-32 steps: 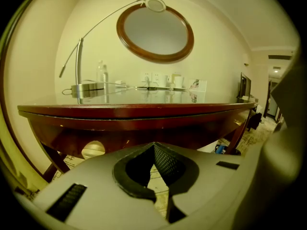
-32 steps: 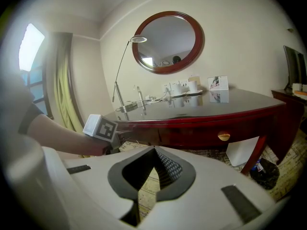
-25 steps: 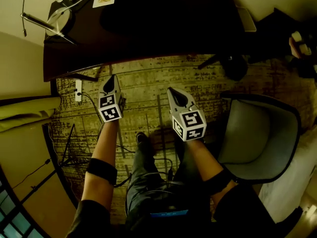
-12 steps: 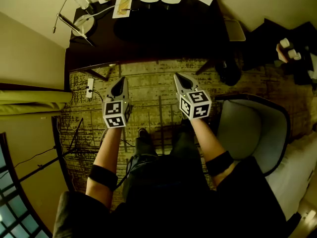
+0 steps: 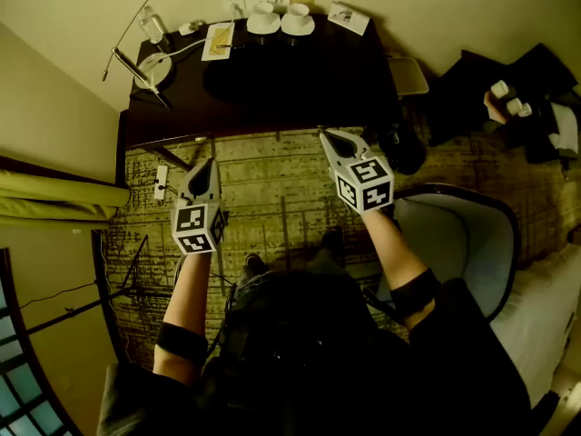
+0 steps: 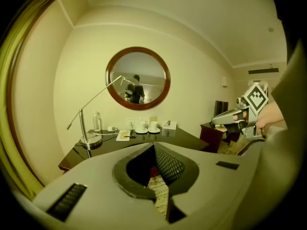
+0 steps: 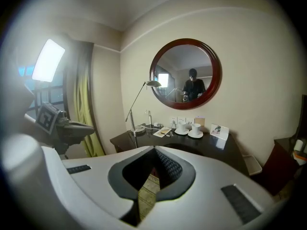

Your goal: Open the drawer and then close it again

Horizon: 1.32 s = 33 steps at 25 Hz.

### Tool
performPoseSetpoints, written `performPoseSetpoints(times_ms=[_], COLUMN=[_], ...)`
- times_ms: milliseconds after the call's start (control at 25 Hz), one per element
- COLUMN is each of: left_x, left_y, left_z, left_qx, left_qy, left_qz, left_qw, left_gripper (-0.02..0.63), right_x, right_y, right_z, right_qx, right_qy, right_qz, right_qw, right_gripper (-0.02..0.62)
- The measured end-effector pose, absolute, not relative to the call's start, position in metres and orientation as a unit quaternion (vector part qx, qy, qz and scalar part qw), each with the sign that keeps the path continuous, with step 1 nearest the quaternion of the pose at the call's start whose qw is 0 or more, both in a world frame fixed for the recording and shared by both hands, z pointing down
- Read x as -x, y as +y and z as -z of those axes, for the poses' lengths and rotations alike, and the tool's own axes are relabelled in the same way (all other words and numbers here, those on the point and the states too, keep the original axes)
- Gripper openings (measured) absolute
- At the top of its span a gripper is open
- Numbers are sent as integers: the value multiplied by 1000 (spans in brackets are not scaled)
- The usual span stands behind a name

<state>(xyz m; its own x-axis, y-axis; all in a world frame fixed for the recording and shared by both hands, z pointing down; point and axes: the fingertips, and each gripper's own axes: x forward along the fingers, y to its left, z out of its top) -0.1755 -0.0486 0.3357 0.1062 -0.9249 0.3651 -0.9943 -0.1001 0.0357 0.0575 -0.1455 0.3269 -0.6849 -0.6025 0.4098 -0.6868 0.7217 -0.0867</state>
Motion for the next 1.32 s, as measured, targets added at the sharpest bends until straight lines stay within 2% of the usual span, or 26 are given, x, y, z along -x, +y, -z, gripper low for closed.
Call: performPoseSetpoints(times_ms=[200, 360, 1320], left_x=[160, 158, 152], left_y=[-35, -33, -20], left_z=[-331, -330, -341], left_qx=[-737, -741, -743], left_qy=[-648, -644, -638], left_qz=[-122, -122, -131], left_qw=[147, 145, 154], left_gripper=[6, 5, 6], right_x=[-88, -99, -114], right_y=[-137, -125, -95], right_z=[-317, -328, -344], right_qx=[-377, -388, -403], right_qy=[-901, -895, -886], right_qz=[-139, -139, -151], right_qw=[162, 173, 175], right_gripper=[0, 0, 0])
